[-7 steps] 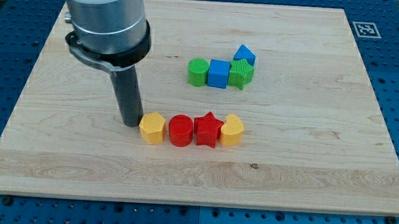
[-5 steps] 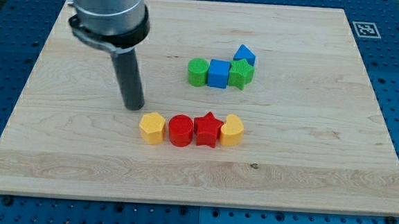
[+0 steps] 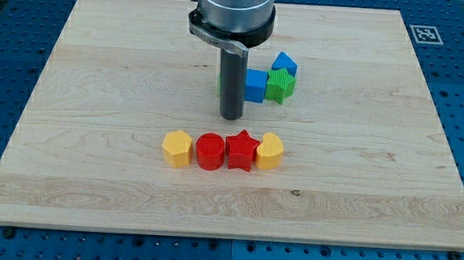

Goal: Push the green circle slightly up

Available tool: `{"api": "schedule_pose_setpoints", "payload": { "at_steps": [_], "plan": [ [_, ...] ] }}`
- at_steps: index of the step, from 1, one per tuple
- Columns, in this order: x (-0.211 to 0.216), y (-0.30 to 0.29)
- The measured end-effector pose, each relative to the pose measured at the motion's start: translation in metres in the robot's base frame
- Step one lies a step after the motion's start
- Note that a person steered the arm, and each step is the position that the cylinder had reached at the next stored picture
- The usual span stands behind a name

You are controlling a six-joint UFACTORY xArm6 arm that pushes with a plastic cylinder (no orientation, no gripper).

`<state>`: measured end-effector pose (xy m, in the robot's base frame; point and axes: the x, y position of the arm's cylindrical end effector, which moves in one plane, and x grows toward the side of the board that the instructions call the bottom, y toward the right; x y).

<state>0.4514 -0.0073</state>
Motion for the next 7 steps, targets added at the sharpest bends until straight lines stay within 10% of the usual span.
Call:
{"api": "schedule_pose_setpoints", "payload": {
  "at_steps": [7],
  "plan": [
    [-0.113,-0.039]
  ]
}}
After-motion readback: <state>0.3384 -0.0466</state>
